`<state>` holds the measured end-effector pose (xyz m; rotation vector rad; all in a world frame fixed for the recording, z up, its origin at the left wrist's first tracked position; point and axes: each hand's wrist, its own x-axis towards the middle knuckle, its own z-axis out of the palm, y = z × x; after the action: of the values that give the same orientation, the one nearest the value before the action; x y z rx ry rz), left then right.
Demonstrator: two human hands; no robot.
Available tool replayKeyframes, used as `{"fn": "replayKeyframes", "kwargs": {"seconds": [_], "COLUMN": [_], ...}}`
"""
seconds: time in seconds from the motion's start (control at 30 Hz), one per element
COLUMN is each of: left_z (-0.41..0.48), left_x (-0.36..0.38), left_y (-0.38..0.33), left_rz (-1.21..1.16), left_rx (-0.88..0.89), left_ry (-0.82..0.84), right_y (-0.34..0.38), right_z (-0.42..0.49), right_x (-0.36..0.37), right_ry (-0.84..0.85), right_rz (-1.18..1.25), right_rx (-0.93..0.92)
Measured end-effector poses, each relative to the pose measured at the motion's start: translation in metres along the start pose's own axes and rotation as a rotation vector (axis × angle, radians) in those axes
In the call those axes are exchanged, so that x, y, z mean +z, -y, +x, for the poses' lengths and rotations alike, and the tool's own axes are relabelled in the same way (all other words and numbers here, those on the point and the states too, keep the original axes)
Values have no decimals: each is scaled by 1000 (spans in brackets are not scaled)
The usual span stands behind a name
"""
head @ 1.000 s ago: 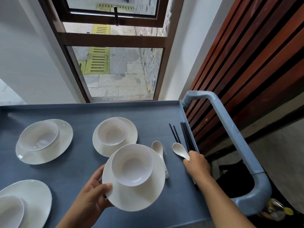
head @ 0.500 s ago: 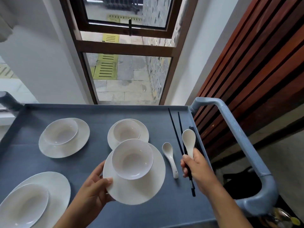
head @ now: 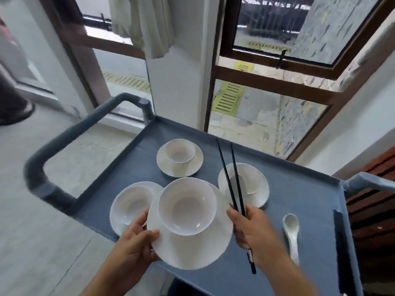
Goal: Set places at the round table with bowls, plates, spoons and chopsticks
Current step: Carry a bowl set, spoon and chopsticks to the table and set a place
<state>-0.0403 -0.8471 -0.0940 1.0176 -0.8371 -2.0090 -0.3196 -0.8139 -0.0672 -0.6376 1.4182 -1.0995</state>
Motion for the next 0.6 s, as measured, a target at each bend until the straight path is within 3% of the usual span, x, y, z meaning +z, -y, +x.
{"fn": "replayKeyframes", "kwargs": {"seconds": [0.33, 0.6], "left_z": [-174, -341], "left_x": [14, 66], "left_y": [57, 156], "left_rz": [-122, -333], "left_rx": [332, 552], "left_ry": [-485, -973], "right_y": [-6, -64], "right_z": [-21, -127], "right_x": [77, 155], "right_ry": [613, 1072], "right_rz": [-212, -458], "right_rx": [28, 139]}}
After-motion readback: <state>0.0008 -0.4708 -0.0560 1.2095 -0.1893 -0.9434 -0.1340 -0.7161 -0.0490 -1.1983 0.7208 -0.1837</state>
